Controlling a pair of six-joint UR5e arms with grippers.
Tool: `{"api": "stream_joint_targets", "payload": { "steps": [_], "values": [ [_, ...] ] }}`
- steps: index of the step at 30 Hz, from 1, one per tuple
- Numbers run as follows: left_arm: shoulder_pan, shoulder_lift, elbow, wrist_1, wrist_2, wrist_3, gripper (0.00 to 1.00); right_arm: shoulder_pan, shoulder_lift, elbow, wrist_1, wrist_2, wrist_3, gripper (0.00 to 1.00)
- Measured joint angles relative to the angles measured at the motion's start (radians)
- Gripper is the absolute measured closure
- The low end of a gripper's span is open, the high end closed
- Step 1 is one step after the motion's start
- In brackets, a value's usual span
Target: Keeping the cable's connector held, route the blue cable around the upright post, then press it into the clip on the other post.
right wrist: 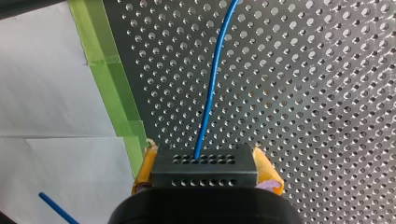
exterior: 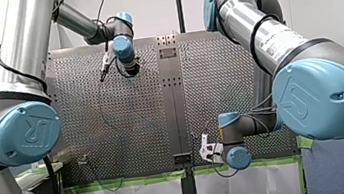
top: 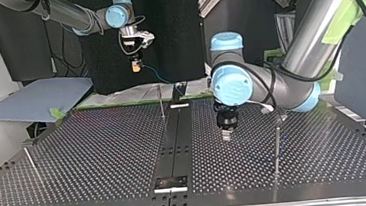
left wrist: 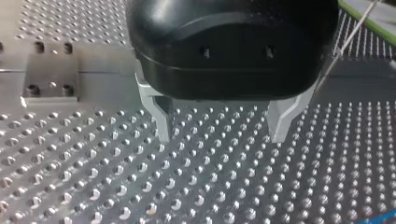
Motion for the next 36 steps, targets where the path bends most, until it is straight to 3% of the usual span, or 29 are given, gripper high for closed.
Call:
{"api": "stream_joint_targets", "payload": {
  "steps": [11, 24, 36],
  "values": [
    [0.047, -0.022, 0.017, 0.020, -0.057, 0.083, 0.02, 0.003, 0.000, 0.000, -0.005, 0.000, -0.003, 1.00],
    [0.068, -0.045, 0.018, 0.062, -0.014, 0.110, 0.02, 0.003, 0.000, 0.000, -0.012, 0.000, -0.001, 1.00],
    [0.075, -0.102, 0.031, 0.079, -0.016, 0.140, 0.02, 0.002, 0.001, 0.000, -0.015, 0.000, 0.000, 1.00]
  ]
}}
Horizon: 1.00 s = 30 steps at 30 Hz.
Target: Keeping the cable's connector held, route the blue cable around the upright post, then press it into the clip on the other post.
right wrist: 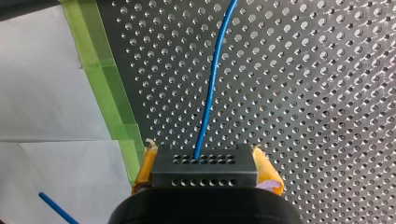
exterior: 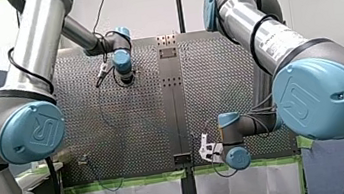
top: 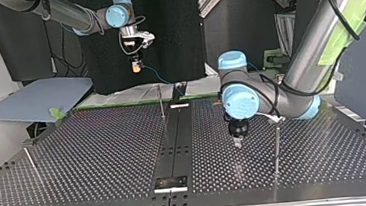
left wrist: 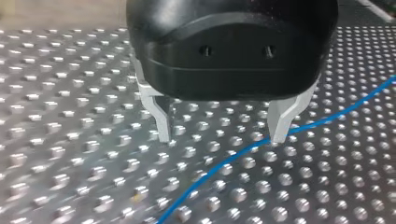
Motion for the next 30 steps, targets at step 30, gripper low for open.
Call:
{"api": "stream_joint_targets", "payload": {
  "steps": [30],
  "values": [
    [-0.012, -0.104, 0.002, 0.025, -0.090, 0.074, 0.02, 0.003, 0.000, 0.001, 0.000, 0.000, 0.002, 1.00]
  ]
}}
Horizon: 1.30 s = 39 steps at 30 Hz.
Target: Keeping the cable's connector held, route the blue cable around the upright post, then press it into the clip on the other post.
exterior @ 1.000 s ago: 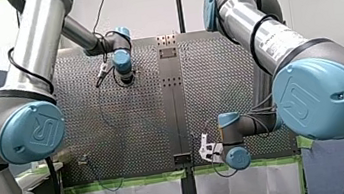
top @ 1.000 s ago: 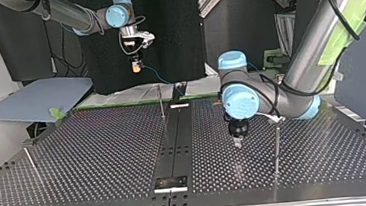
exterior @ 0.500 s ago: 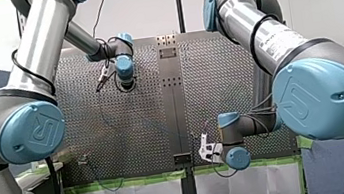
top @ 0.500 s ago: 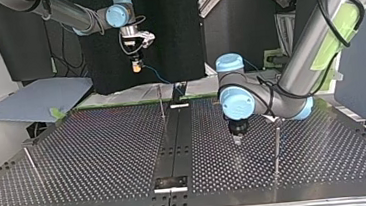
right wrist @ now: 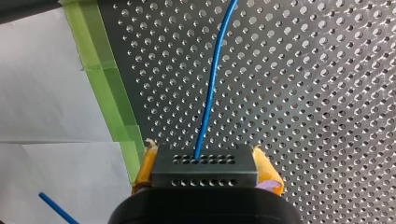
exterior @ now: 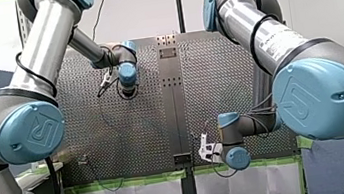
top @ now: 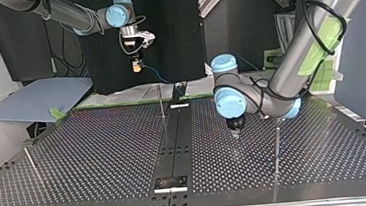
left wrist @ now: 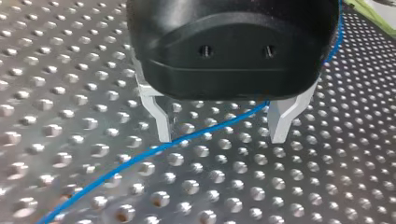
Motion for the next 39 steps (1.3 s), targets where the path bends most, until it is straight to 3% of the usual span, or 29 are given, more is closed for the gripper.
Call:
{"api": "stream_joint_targets", "payload": {
  "steps": [7, 17, 23, 32, 39],
  "values": [
    [-0.009, -0.046, 0.000, -0.006, -0.017, 0.014, 0.02, 0.000, 0.000, 0.000, -0.001, 0.000, 0.000, 1.00],
    [-0.026, -0.056, 0.000, -0.009, -0.020, 0.008, 0.02, 0.000, 0.000, 0.000, 0.000, 0.000, 0.002, 1.00],
    [-0.046, -0.093, 0.000, -0.040, -0.018, 0.001, 0.02, 0.000, 0.000, 0.000, 0.001, 0.000, 0.002, 1.00],
    [-0.070, -0.163, 0.000, -0.049, -0.021, -0.029, 0.02, 0.000, 0.000, 0.000, 0.001, 0.000, 0.002, 1.00],
    [-0.079, -0.222, 0.000, -0.038, 0.001, -0.060, 0.02, 0.002, 0.000, 0.000, 0.000, 0.000, 0.001, 1.00]
  ]
}}
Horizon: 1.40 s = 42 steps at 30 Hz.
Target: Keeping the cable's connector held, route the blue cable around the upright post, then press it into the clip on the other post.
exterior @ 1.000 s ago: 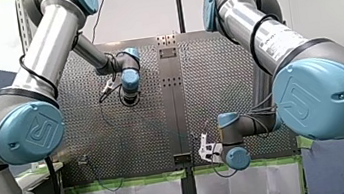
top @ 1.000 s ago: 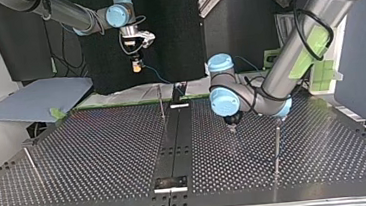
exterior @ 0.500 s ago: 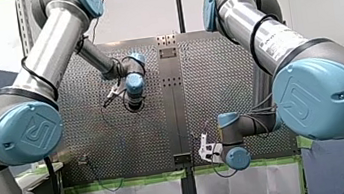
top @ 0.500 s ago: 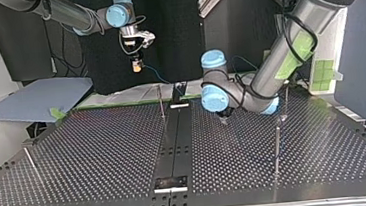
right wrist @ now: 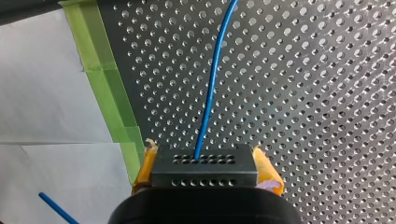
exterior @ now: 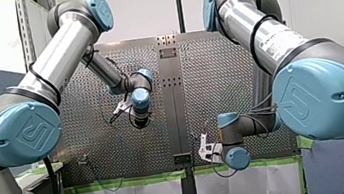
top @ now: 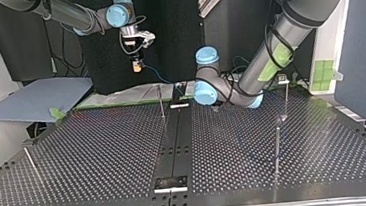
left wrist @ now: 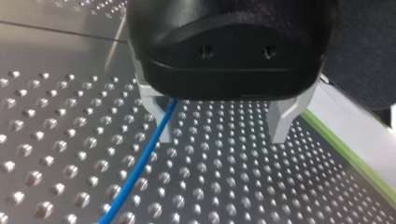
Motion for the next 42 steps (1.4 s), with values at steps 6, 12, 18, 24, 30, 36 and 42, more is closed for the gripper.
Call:
{"api": "stream_joint_targets", "payload": {
  "steps": [6, 12, 18, 24, 30, 36, 42],
  "values": [
    [-0.002, -0.008, 0.000, 0.022, 0.039, -0.043, 0.02, 0.002, 0.000, 0.000, 0.000, -0.001, -0.005, 1.00],
    [-0.009, -0.013, 0.000, 0.028, 0.070, -0.083, 0.02, 0.004, 0.000, 0.000, 0.000, -0.002, -0.009, 1.00],
    [-0.013, -0.023, 0.000, 0.029, 0.078, -0.092, 0.02, 0.006, 0.000, 0.001, -0.003, -0.021, -0.011, 1.00],
    [-0.027, -0.040, 0.000, 0.037, 0.113, -0.124, 0.02, 0.007, 0.000, 0.000, -0.009, -0.063, -0.011, 1.00],
    [-0.041, -0.043, 0.000, 0.038, 0.154, -0.149, 0.02, 0.010, 0.000, 0.000, -0.011, -0.084, -0.011, 1.00],
    [-0.060, -0.048, 0.000, 0.039, 0.187, -0.167, 0.02, 0.012, 0.000, 0.000, -0.012, -0.086, -0.011, 1.00],
    [-0.083, -0.084, 0.000, 0.042, 0.205, -0.185, 0.02, 0.013, 0.000, 0.000, -0.010, -0.088, -0.011, 1.00]
  ]
}}
